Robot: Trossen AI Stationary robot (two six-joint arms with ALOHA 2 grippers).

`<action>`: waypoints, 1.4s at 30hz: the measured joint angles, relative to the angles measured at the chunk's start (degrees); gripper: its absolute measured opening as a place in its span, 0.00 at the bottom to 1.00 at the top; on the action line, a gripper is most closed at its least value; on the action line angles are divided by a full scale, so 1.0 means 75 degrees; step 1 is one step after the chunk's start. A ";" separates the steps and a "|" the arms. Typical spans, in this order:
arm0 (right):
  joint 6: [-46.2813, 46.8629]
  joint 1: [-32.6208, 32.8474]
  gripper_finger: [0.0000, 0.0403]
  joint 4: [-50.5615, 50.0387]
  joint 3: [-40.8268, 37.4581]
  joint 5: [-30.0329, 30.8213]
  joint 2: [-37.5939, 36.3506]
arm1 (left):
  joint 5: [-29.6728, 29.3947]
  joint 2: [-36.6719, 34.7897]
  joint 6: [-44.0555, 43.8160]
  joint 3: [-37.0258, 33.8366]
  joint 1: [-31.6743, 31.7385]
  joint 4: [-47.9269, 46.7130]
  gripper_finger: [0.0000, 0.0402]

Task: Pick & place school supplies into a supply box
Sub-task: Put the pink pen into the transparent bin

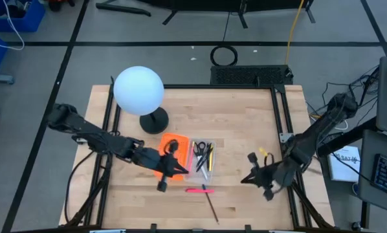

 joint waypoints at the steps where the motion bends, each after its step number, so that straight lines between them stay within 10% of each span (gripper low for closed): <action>1: 0.0136 0.0043 0.00 -0.0185 0.0259 0.0002 0.0303 | -0.0012 -0.0191 -0.0038 -0.0398 -0.0029 0.0362 0.00; 20: 0.1903 -0.0877 0.00 -0.0934 0.4717 -0.0406 0.5357 | -0.0552 -0.3235 0.0479 -0.4310 -0.0831 0.2982 0.01; 42: 0.1092 -0.1980 0.00 -0.4040 0.7932 -0.2121 0.8273 | -0.2748 -0.4621 0.1209 -0.6718 -0.1344 0.5865 0.07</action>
